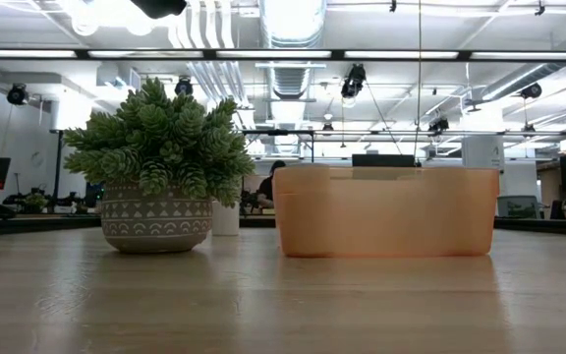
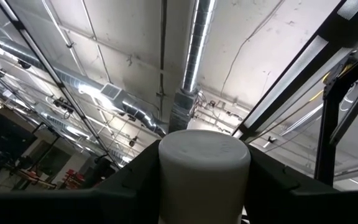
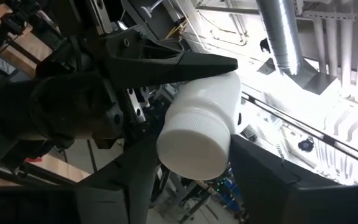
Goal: Pick and place pill bottles into a basket
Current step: Put the white pill bottle into the orange bin
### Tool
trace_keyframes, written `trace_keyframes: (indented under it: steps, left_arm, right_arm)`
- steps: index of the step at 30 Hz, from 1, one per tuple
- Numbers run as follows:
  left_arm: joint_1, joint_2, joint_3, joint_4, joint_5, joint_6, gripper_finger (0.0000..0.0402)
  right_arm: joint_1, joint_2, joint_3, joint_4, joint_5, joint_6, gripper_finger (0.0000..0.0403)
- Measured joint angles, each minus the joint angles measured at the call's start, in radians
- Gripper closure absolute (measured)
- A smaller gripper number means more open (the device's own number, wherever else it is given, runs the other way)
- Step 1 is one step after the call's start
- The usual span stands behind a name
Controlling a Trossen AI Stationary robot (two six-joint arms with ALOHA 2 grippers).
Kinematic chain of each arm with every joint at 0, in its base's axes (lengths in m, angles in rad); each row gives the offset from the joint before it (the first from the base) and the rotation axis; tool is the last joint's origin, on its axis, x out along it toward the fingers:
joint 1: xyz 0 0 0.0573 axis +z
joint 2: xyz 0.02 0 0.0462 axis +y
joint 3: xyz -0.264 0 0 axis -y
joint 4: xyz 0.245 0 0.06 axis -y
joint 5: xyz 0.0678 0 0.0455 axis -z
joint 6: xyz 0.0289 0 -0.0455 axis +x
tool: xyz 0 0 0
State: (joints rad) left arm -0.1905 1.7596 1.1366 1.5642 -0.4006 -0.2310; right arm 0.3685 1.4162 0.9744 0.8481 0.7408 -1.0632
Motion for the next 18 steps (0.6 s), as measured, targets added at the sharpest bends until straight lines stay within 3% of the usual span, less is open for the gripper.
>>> trace_keyframes:
  steps: [18]
  left_arm:
    - [0.001, 0.000, 0.000, 0.000, 0.009, 0.001, 0.0251]
  right_arm:
    - [-0.021, 0.000, 0.000, 0.001, -0.001, 0.040, 0.0259]
